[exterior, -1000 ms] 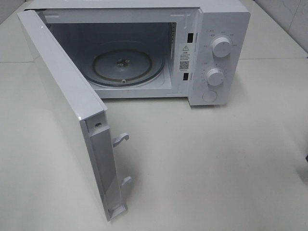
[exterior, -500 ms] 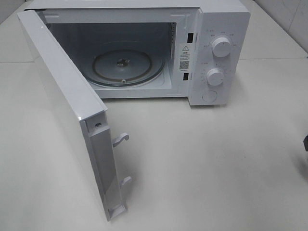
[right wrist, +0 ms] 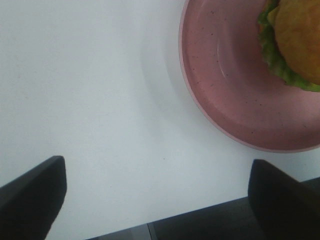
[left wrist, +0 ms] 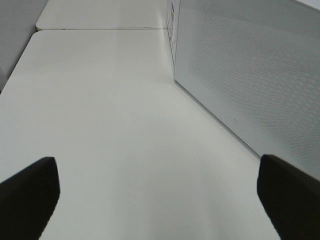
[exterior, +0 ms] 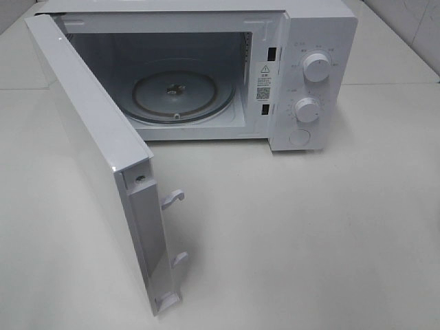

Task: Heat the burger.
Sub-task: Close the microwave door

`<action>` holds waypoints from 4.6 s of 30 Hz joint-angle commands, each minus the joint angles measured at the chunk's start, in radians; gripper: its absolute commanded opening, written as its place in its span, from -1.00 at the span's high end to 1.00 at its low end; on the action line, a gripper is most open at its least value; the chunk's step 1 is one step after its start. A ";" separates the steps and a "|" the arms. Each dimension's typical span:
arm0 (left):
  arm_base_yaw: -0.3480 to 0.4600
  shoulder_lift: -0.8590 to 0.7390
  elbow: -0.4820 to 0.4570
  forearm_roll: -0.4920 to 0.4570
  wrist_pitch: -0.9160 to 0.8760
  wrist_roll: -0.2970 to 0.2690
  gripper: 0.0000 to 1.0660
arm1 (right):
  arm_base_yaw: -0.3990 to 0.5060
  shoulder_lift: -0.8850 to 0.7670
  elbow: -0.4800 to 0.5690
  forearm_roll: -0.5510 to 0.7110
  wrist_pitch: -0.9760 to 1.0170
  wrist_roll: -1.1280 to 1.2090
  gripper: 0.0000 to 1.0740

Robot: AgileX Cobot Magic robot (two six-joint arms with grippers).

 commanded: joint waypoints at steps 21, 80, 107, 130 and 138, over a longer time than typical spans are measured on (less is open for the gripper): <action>0.002 -0.017 0.001 -0.003 -0.006 -0.005 -0.96 | 0.033 -0.717 0.082 0.045 0.142 -0.082 -0.27; 0.002 -0.016 0.001 -0.001 -0.006 -0.005 -0.96 | 0.043 -1.089 0.193 0.134 0.094 -0.195 -0.27; 0.002 0.010 -0.006 -0.005 -0.014 -0.009 -0.96 | 0.043 -1.089 0.193 0.134 0.094 -0.195 -0.27; 0.002 0.360 0.123 -0.032 -0.725 0.103 0.99 | 0.043 -1.089 0.193 0.134 0.094 -0.195 -0.27; 0.002 0.388 0.201 -0.046 -0.873 0.102 0.99 | 0.043 -1.089 0.193 0.134 0.094 -0.195 -0.27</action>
